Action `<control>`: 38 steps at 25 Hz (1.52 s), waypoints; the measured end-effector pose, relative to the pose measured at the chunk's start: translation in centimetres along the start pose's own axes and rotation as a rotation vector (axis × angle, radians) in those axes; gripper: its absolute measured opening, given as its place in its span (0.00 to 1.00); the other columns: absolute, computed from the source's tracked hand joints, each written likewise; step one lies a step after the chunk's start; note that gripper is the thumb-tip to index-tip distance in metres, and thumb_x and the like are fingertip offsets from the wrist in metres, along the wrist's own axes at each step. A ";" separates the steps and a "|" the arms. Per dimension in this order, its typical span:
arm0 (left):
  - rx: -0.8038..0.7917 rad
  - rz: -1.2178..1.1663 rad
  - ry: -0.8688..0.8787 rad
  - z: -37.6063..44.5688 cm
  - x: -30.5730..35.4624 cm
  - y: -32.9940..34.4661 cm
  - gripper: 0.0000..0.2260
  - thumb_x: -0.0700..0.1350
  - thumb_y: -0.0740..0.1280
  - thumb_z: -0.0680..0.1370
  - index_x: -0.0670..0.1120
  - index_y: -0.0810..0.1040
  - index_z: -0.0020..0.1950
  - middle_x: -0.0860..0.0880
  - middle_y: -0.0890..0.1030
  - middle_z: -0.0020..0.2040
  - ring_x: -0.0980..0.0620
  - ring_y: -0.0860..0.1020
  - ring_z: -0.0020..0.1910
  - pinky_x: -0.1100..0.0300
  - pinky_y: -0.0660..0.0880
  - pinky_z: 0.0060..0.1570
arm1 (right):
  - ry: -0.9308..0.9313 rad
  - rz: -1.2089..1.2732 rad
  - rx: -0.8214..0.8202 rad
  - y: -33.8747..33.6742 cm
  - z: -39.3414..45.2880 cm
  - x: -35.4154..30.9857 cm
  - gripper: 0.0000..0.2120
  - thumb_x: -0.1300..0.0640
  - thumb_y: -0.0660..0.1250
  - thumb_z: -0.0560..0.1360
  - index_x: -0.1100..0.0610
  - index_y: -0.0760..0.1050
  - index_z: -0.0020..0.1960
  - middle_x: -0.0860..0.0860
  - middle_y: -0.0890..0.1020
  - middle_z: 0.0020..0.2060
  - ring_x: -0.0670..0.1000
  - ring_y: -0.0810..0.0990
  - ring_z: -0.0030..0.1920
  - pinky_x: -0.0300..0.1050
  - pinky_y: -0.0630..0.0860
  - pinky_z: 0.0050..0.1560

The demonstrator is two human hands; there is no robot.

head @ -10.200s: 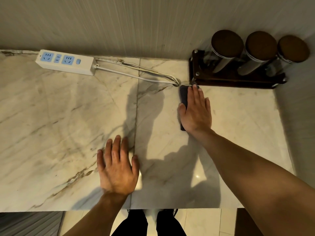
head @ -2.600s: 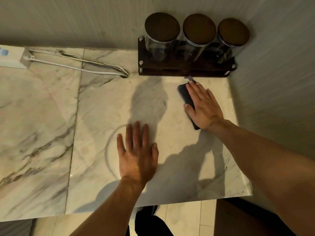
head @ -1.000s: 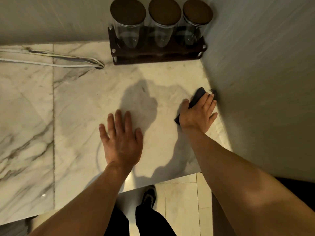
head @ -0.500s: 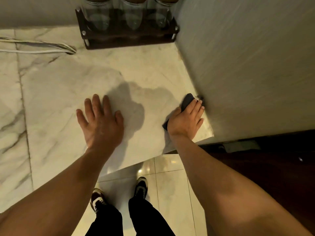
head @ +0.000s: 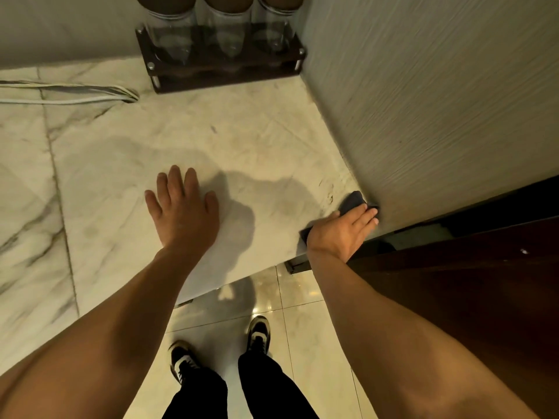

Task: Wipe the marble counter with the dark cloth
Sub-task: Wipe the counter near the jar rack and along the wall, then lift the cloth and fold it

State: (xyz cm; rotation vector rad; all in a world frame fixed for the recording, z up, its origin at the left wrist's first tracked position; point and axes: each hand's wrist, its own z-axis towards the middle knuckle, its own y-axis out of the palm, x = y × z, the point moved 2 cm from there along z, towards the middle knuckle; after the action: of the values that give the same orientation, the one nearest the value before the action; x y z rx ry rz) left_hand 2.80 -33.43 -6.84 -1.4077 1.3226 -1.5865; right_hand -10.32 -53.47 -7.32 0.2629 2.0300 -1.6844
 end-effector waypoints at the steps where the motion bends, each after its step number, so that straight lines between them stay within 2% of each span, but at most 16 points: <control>1: -0.008 -0.019 0.006 -0.1 -0.2 -0.2 0.22 0.51 0.55 0.79 0.42 0.62 0.71 0.40 0.61 0.75 0.39 0.54 0.75 0.39 0.48 0.73 | 0.042 0.068 0.013 -0.1 -0.2 0.3 0.27 0.57 0.50 0.83 0.60 0.44 0.78 0.56 0.45 0.79 0.56 0.41 0.77 0.48 0.42 0.74; 4: -0.017 -0.081 0.016 -0.7 -0.4 -1.2 0.21 0.51 0.54 0.79 0.41 0.65 0.68 0.39 0.66 0.71 0.37 0.60 0.72 0.39 0.54 0.71 | 0.219 0.378 0.069 -0.7 -1.3 1.0 0.26 0.57 0.51 0.83 0.60 0.45 0.78 0.56 0.48 0.79 0.55 0.47 0.77 0.44 0.45 0.74; 6: -0.015 -0.112 0.054 -2.0 -0.1 -1.6 0.21 0.51 0.53 0.79 0.41 0.66 0.68 0.38 0.69 0.68 0.37 0.64 0.69 0.39 0.60 0.68 | 0.434 0.630 0.050 -1.0 -2.2 1.9 0.25 0.55 0.52 0.83 0.56 0.51 0.78 0.57 0.59 0.76 0.59 0.61 0.74 0.50 0.58 0.73; 7: -0.012 -0.145 0.073 -3.0 0.0 -1.8 0.22 0.50 0.54 0.79 0.40 0.66 0.70 0.38 0.69 0.69 0.37 0.64 0.69 0.39 0.60 0.68 | 0.566 0.778 -0.004 -1.1 -2.8 2.4 0.23 0.54 0.53 0.83 0.53 0.56 0.77 0.57 0.67 0.72 0.60 0.69 0.68 0.54 0.65 0.69; 9: -0.023 -0.244 0.091 -5.2 0.4 -2.3 0.24 0.50 0.56 0.80 0.41 0.63 0.74 0.38 0.66 0.73 0.39 0.62 0.73 0.43 0.57 0.72 | 0.774 1.124 -0.212 -1.6 -4.4 3.7 0.18 0.53 0.55 0.82 0.51 0.65 0.71 0.56 0.76 0.62 0.56 0.77 0.54 0.53 0.74 0.57; 11: -0.047 -0.340 0.111 -7.3 1.0 -2.9 0.25 0.52 0.56 0.80 0.43 0.61 0.75 0.40 0.64 0.75 0.42 0.61 0.74 0.45 0.58 0.73 | 0.872 1.334 -0.421 -2.6 -6.4 4.9 0.13 0.52 0.57 0.82 0.54 0.74 0.62 0.58 0.79 0.56 0.56 0.78 0.50 0.50 0.77 0.50; 13: -0.072 -0.441 0.144 -9.0 1.8 -3.3 0.25 0.53 0.55 0.80 0.44 0.62 0.75 0.42 0.67 0.74 0.44 0.65 0.72 0.46 0.63 0.70 | 0.926 1.442 -0.606 -3.6 -8.2 6.2 0.16 0.51 0.58 0.80 0.57 0.75 0.63 0.62 0.80 0.57 0.60 0.79 0.55 0.53 0.75 0.57; 15: -0.116 -0.547 0.157 -10.4 2.6 -3.6 0.22 0.52 0.56 0.80 0.45 0.65 0.73 0.44 0.71 0.71 0.50 0.71 0.66 0.53 0.68 0.65 | 0.958 1.523 -0.792 -4.6 -10.1 6.8 0.22 0.50 0.60 0.77 0.59 0.72 0.68 0.63 0.77 0.63 0.63 0.75 0.63 0.55 0.69 0.67; 18: -0.284 -0.644 0.102 -11.3 3.8 -4.0 0.18 0.51 0.60 0.80 0.48 0.70 0.70 0.48 0.75 0.67 0.58 0.72 0.57 0.63 0.67 0.58 | 0.941 1.585 -0.952 -6.0 -12.6 6.5 0.27 0.48 0.63 0.75 0.60 0.69 0.70 0.64 0.72 0.68 0.66 0.74 0.64 0.61 0.71 0.62; 21: -0.597 -0.616 0.045 -10.6 4.6 -4.7 0.18 0.52 0.60 0.80 0.48 0.73 0.67 0.48 0.77 0.64 0.57 0.73 0.54 0.61 0.68 0.56 | 0.925 1.648 -1.127 -6.9 -14.5 5.7 0.32 0.43 0.63 0.76 0.59 0.66 0.73 0.62 0.67 0.72 0.64 0.70 0.68 0.63 0.73 0.62; 24: -0.793 -0.732 -0.066 -9.9 3.5 -6.0 0.16 0.55 0.63 0.78 0.46 0.78 0.58 0.46 0.81 0.56 0.51 0.78 0.51 0.55 0.74 0.53 | 0.926 1.621 -1.353 -7.2 -15.8 4.2 0.36 0.37 0.58 0.78 0.61 0.61 0.75 0.63 0.64 0.74 0.63 0.64 0.73 0.65 0.66 0.68; 27: -0.925 -0.927 -0.224 -9.3 1.1 -7.9 0.13 0.55 0.69 0.74 0.46 0.82 0.50 0.48 0.84 0.48 0.53 0.82 0.48 0.63 0.78 0.42 | 0.877 1.538 -1.505 -6.4 -16.8 3.0 0.41 0.31 0.55 0.76 0.64 0.63 0.74 0.65 0.62 0.74 0.63 0.64 0.73 0.63 0.59 0.72; 29: -0.930 -0.919 -0.257 -9.0 -0.3 -8.8 0.10 0.50 0.70 0.74 0.45 0.83 0.49 0.47 0.85 0.47 0.52 0.82 0.47 0.62 0.77 0.42 | 0.809 1.481 -1.602 -5.9 -17.3 2.1 0.42 0.30 0.55 0.75 0.63 0.65 0.72 0.66 0.65 0.72 0.64 0.66 0.71 0.61 0.53 0.74; 32: -0.803 -0.911 -0.304 -8.9 -2.4 -10.0 0.08 0.45 0.69 0.75 0.41 0.82 0.50 0.42 0.82 0.48 0.49 0.79 0.46 0.59 0.75 0.42 | 0.802 1.449 -1.643 -5.5 -18.2 0.9 0.41 0.32 0.57 0.75 0.63 0.63 0.74 0.66 0.62 0.73 0.64 0.61 0.74 0.60 0.49 0.75; 35: -0.648 -1.054 -0.372 -9.6 -5.5 -11.3 0.07 0.44 0.67 0.76 0.40 0.78 0.45 0.41 0.79 0.43 0.46 0.76 0.42 0.56 0.75 0.39 | 0.818 1.448 -1.579 -4.8 -18.9 0.5 0.39 0.34 0.61 0.75 0.63 0.66 0.72 0.64 0.66 0.72 0.64 0.64 0.72 0.63 0.58 0.72; 38: -0.505 -1.190 -0.482 -10.7 -9.0 -12.3 0.06 0.44 0.66 0.78 0.42 0.76 0.44 0.41 0.79 0.43 0.45 0.78 0.43 0.53 0.78 0.41 | 0.587 1.246 -1.477 -3.8 -19.3 -0.8 0.29 0.44 0.66 0.75 0.61 0.70 0.70 0.62 0.75 0.66 0.64 0.73 0.66 0.64 0.70 0.63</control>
State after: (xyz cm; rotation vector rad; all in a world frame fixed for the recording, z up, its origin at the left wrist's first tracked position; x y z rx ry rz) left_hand -3.50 -18.72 2.60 -3.0069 0.5517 -1.3501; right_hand -16.02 -35.65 -1.25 1.1532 2.0590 0.7398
